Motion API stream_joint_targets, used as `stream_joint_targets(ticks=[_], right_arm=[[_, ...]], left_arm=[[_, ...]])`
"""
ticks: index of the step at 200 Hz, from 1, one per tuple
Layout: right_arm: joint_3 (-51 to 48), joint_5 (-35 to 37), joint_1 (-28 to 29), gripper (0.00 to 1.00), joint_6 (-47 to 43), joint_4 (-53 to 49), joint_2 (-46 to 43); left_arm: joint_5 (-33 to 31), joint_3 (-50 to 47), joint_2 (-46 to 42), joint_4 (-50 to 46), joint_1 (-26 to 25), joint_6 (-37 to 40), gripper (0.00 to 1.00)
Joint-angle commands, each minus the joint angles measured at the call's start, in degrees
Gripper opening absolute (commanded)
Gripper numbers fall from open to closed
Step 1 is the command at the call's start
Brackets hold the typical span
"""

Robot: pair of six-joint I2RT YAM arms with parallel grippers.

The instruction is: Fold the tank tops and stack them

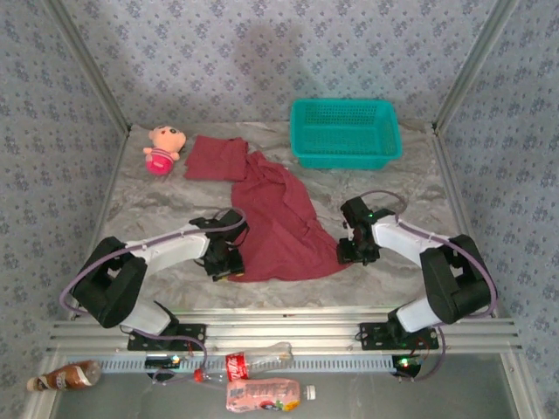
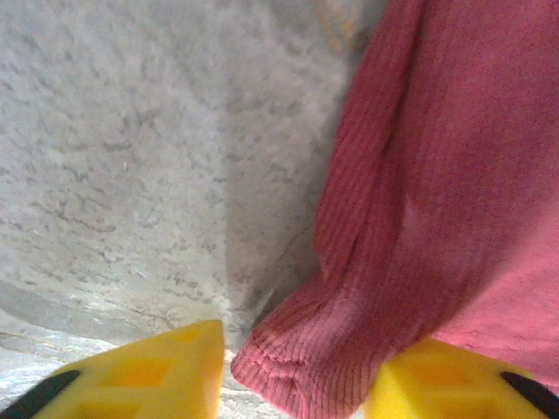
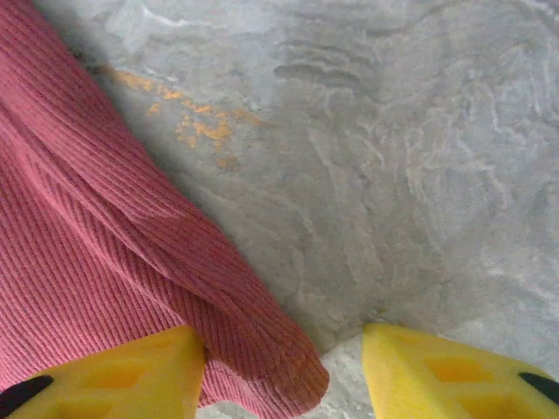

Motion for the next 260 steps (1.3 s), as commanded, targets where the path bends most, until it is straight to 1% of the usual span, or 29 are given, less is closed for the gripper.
stream_joint_targets(ticks=[1,25,32,64,102,122,144,152,157,174,184,203,219,243,260], right_arm=[[0.08,-3.25,-0.09,0.46,2.13,5.36,3.84],[0.15,-3.18,0.41,0.36,2.23,5.33,4.48],[-0.11,-3.1,0.46,0.33,2.28,5.47,4.32],[-0.15,-2.08,1.52,0.2,2.07,6.3,2.57],[0.53,-2.05,1.98,0.14,1.54,6.34,1.35],[0.71,-2.24,2.07,0.1,1.43,6.39,1.04],[0.9,-2.82,2.16,0.09,1.62,7.05,1.27],[0.84,-3.01,2.09,0.09,1.59,7.34,1.37],[0.98,-3.28,2.12,0.08,1.61,7.42,1.21],[1.49,-3.78,2.43,0.07,1.35,7.71,0.01],[2.13,-4.34,2.58,0.07,1.32,7.91,-1.66],[3.82,-4.68,2.82,0.05,0.69,7.78,-7.44],[5.01,-4.16,2.81,0.03,-0.33,7.92,-14.34],[8.19,-4.37,2.89,0.01,-1.05,10.48,-24.28],[13.44,-4.52,2.71,0.0,-2.74,13.74,-27.66]], left_arm=[[0.05,-0.97,1.07,1.67,0.13,0.85,0.36],[-1.1,-0.84,1.17,1.03,0.5,2.48,0.32],[-1.52,-0.61,1.12,-0.98,0.87,3.16,0.31],[-2.93,1.74,0.25,-3.62,2.6,5.99,0.28],[-2.92,3.12,0.53,-4.37,3.64,8.15,0.31],[-2.93,3.81,0.51,-4.04,4.45,9.04,0.31],[-0.62,3.38,2.09,-1.34,4.62,8.74,0.26],[-0.26,3.13,2.61,-0.65,4.61,8.75,0.2],[-0.11,3.21,2.88,-0.43,4.55,8.76,0.14],[-0.18,4.59,2.67,-0.92,4.63,9.27,0.0],[-0.19,5.97,2.16,-2.59,4.68,9.89,0.0],[-1.5,10.77,-0.99,-9.78,4.89,10.78,0.0],[-6.0,17.21,-6.25,-18.36,5.59,11.48,0.0],[-12.28,31.69,-12.63,-31.45,7.82,13.39,0.0],[-17.19,43.46,-14.13,-37.5,9.27,16.83,0.0]])
